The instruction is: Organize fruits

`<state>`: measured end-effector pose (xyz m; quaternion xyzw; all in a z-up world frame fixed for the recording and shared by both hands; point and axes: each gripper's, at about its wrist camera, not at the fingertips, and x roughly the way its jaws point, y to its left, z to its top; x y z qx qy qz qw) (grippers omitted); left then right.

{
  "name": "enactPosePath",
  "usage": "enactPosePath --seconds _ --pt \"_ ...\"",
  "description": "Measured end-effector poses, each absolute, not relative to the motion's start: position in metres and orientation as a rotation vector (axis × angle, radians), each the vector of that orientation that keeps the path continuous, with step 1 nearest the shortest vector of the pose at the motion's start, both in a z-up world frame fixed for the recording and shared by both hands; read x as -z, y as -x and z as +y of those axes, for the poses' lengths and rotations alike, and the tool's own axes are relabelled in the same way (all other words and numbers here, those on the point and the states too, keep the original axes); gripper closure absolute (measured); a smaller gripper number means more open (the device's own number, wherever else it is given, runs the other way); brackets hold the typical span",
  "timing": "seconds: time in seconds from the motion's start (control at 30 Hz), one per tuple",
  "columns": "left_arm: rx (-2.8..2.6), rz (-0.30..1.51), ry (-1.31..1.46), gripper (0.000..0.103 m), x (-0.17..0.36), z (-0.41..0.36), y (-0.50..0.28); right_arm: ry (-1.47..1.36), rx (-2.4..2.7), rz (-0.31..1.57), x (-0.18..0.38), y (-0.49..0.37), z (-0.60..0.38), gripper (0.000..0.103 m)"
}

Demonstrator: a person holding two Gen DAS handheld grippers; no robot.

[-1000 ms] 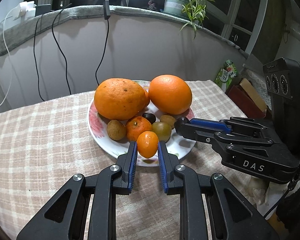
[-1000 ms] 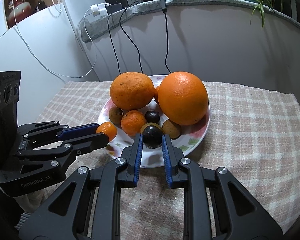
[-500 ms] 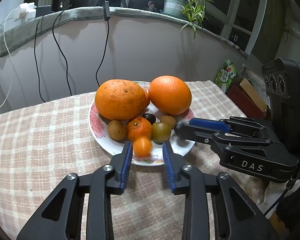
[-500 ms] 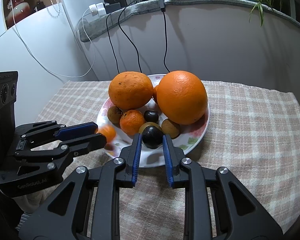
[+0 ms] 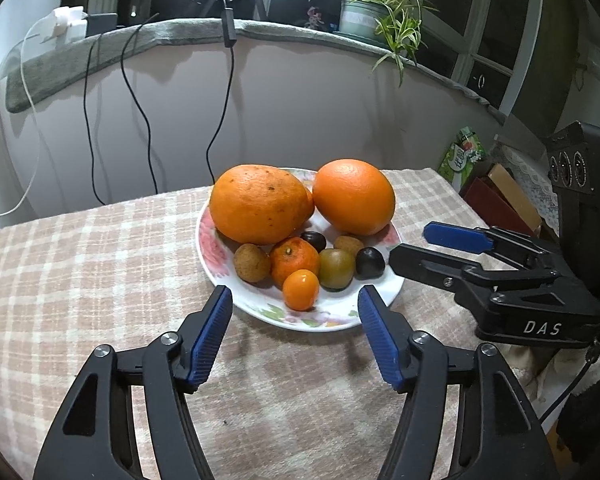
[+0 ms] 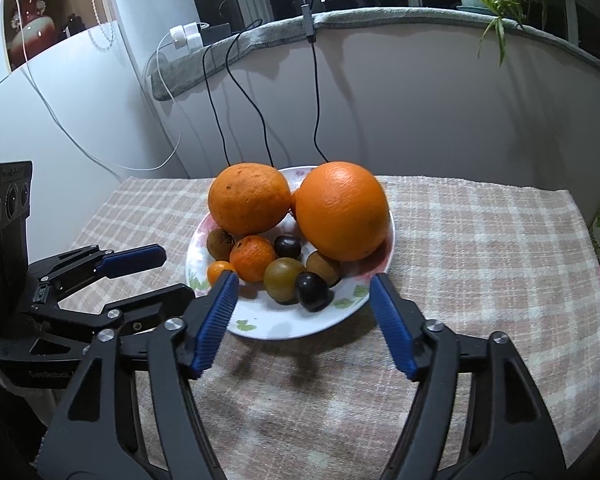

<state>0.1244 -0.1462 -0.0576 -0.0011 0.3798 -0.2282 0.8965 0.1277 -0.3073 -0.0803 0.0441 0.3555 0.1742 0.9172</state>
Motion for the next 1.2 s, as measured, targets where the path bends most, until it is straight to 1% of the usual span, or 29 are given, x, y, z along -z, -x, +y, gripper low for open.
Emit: enactPosePath --seconds 0.07,0.1,0.2,0.3,0.33,0.37,1.2 --pt "0.47 0.789 0.001 0.037 0.058 -0.147 -0.124 -0.094 -0.353 0.731 0.08 -0.128 -0.308 0.029" --pt "0.467 0.79 -0.001 0.033 0.058 -0.147 -0.124 -0.095 -0.351 0.733 0.08 -0.128 -0.309 0.029" --pt "0.46 0.79 -0.004 0.026 0.057 -0.146 -0.123 -0.099 -0.343 0.74 0.081 -0.129 -0.309 0.028" --pt "0.445 0.793 -0.013 0.022 0.057 -0.147 -0.123 -0.106 -0.342 0.741 0.081 -0.128 -0.31 0.022" --pt "0.442 0.794 -0.015 0.022 0.057 -0.146 -0.123 -0.11 -0.34 0.737 0.08 -0.127 -0.311 0.016" --pt "0.439 0.796 -0.014 0.022 0.057 -0.146 -0.123 -0.113 -0.339 0.731 0.079 -0.126 -0.311 0.014" --pt "0.396 0.778 -0.007 0.021 0.047 -0.137 -0.112 -0.16 -0.289 0.712 0.07 -0.115 -0.323 0.013"
